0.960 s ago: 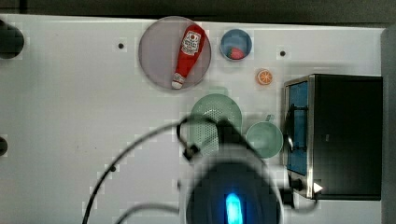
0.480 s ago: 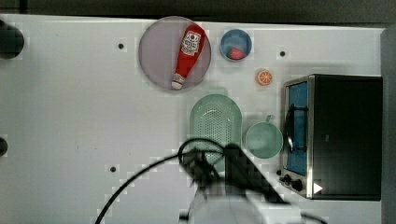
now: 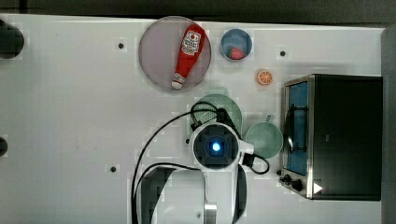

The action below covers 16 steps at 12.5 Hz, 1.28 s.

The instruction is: Drag strainer right to left.

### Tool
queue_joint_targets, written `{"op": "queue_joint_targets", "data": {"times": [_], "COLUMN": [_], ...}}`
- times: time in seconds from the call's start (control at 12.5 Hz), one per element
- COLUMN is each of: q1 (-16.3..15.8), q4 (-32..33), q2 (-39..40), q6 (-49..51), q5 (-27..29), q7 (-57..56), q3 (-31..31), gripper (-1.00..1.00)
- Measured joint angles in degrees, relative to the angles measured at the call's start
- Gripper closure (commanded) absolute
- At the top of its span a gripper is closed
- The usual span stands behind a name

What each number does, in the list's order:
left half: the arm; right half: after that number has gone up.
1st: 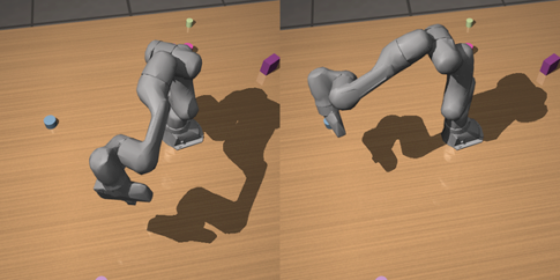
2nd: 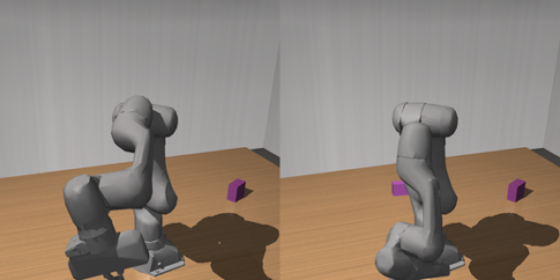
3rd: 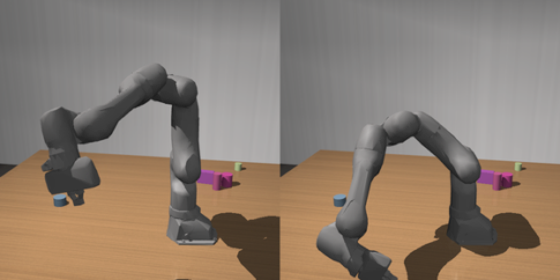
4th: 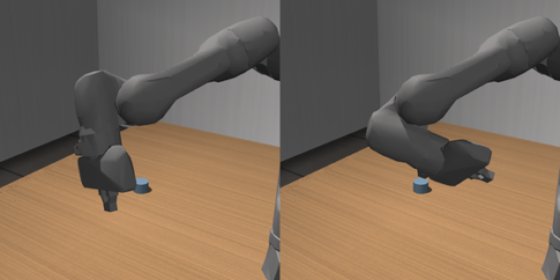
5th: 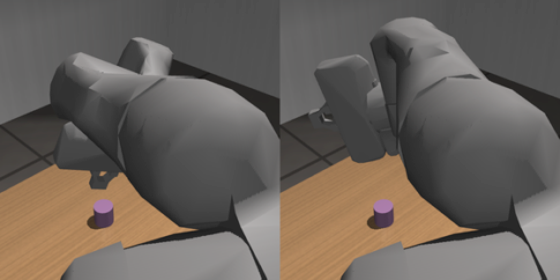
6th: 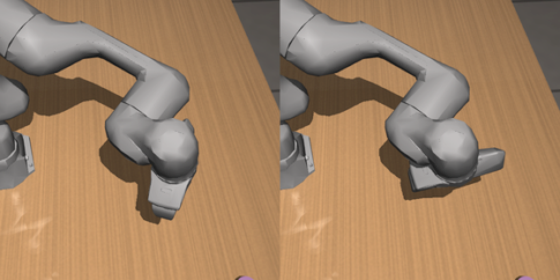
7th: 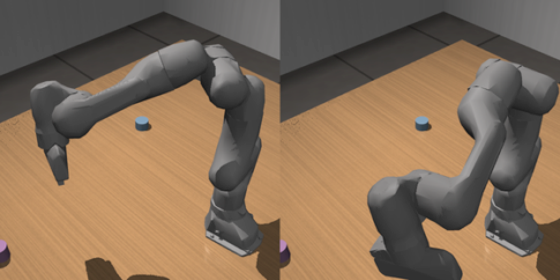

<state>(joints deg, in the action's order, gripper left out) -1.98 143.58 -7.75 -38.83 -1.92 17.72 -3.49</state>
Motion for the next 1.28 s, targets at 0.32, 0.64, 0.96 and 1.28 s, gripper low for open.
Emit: {"op": "queue_joint_targets", "data": {"times": [0.32,0.64,0.96,1.28], "q1": [-0.5,-0.4,-1.2,-1.1], "q4": [-0.1,-2.8,-0.6,-1.3], "q2": [11.3,18.9,24.9,27.8], "q6": [-12.2,-22.0,-29.4,-32.6], "q5": [0.7,-0.6,-0.5,-0.2], "q7": [13.2,20.0,23.0,24.5], "q3": [0.4,2.5,2.4,2.6], "gripper": [-1.00,-1.00,-1.00,-1.00]}}
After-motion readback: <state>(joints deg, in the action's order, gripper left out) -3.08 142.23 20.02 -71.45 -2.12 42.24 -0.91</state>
